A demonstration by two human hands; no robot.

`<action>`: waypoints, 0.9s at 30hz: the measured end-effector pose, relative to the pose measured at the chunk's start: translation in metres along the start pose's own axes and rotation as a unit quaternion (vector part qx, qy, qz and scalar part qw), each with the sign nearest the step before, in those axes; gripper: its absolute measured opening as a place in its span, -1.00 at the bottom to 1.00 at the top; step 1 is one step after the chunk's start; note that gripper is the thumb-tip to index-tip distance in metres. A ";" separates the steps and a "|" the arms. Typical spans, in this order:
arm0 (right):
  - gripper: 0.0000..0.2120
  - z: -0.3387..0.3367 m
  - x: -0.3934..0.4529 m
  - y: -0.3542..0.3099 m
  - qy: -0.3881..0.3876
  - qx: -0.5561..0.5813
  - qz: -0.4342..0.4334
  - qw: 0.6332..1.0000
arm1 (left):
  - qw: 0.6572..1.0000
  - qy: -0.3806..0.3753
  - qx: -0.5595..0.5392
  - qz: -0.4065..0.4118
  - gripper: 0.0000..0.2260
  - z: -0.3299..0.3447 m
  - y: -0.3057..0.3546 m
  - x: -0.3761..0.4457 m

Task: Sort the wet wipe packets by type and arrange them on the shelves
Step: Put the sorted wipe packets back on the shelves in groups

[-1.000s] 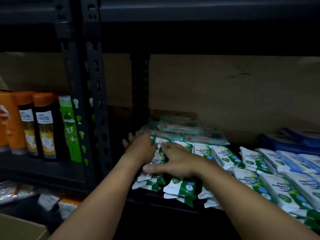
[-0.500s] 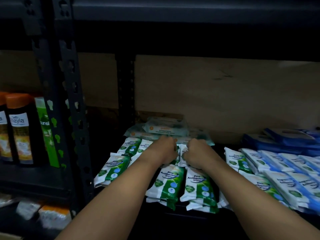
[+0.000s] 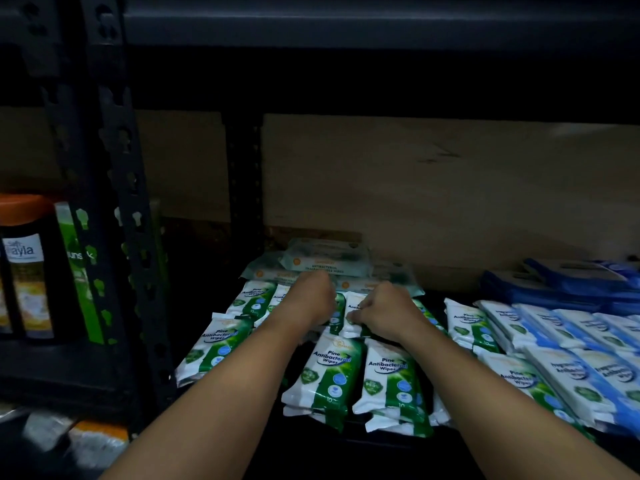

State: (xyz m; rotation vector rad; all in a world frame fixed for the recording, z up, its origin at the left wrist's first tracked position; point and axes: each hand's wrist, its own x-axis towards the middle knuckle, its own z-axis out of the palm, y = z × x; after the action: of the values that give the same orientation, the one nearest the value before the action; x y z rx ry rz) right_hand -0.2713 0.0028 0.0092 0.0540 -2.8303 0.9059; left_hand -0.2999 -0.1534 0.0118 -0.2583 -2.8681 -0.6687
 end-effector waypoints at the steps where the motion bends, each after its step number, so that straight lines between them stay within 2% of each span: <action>1: -0.69 0.000 0.000 0.001 0.002 -0.001 -0.002 1.000 | 1.000 0.000 -0.002 0.011 -0.79 -0.003 -0.004 -0.001; 3: -0.71 -0.001 0.001 0.003 0.001 0.006 -0.010 1.000 | 0.999 -0.020 0.005 0.040 -0.74 -0.013 -0.010 -0.009; 6: -0.64 0.000 0.003 0.007 -0.007 0.012 -0.021 1.000 | 0.989 -0.104 0.019 0.099 -0.66 -0.026 -0.021 -0.024; 8: -0.61 -0.001 0.002 0.007 -0.015 0.017 -0.028 0.999 | 0.984 -0.129 0.033 0.120 -0.58 -0.032 -0.030 -0.031; 15: -0.61 0.002 0.002 0.001 -0.028 0.028 -0.010 0.999 | 0.978 -0.124 0.067 0.156 -0.51 -0.035 -0.043 -0.036; 22: -0.62 0.004 0.005 -0.002 -0.037 0.025 -0.014 0.999 | 0.982 -0.072 0.065 0.160 -0.52 -0.022 -0.049 -0.039; 27: -0.61 0.002 -0.002 -0.007 -0.047 0.025 -0.006 0.999 | 0.980 -0.093 0.085 0.155 -0.50 -0.029 -0.044 -0.036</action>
State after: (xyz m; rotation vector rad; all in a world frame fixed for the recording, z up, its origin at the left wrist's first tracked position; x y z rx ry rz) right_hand -0.2687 -0.0044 0.0115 0.1223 -2.8898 0.9971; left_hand -0.2699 -0.2100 0.0107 -0.7602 -2.9386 -0.3541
